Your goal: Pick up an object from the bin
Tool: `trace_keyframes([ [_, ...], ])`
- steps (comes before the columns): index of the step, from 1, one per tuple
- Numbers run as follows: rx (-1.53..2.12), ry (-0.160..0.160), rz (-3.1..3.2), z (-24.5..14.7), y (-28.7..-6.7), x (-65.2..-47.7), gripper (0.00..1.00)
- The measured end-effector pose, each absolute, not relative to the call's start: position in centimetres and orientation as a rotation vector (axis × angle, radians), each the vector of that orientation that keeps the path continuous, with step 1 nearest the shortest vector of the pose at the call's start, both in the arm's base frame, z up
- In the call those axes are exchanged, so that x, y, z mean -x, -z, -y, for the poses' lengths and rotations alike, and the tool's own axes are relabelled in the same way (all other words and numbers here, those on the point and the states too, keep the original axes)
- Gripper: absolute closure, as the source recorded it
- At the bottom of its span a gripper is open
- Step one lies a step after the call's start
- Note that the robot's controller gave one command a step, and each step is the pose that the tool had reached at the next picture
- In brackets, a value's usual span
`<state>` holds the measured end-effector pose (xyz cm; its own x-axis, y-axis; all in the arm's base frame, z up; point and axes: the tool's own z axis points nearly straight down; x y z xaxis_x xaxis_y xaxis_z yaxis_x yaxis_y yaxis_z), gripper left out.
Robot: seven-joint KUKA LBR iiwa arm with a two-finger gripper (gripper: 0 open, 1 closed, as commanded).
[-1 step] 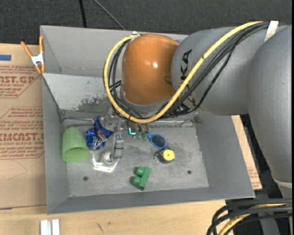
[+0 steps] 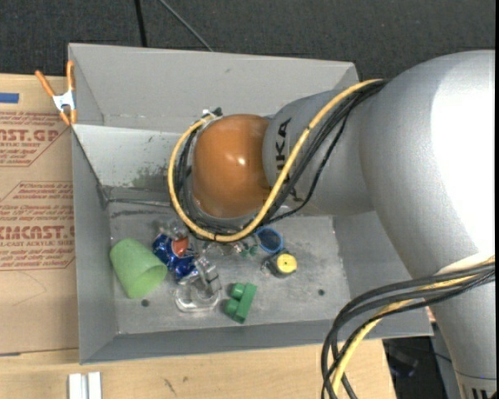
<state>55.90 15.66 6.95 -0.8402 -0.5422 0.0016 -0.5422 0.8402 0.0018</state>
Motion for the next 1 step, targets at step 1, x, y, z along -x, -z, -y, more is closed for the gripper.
trace_keyframes([
  [1, -0.38, -0.005, 3.117, -22.11, -7.01, -55.0, 0.0],
])
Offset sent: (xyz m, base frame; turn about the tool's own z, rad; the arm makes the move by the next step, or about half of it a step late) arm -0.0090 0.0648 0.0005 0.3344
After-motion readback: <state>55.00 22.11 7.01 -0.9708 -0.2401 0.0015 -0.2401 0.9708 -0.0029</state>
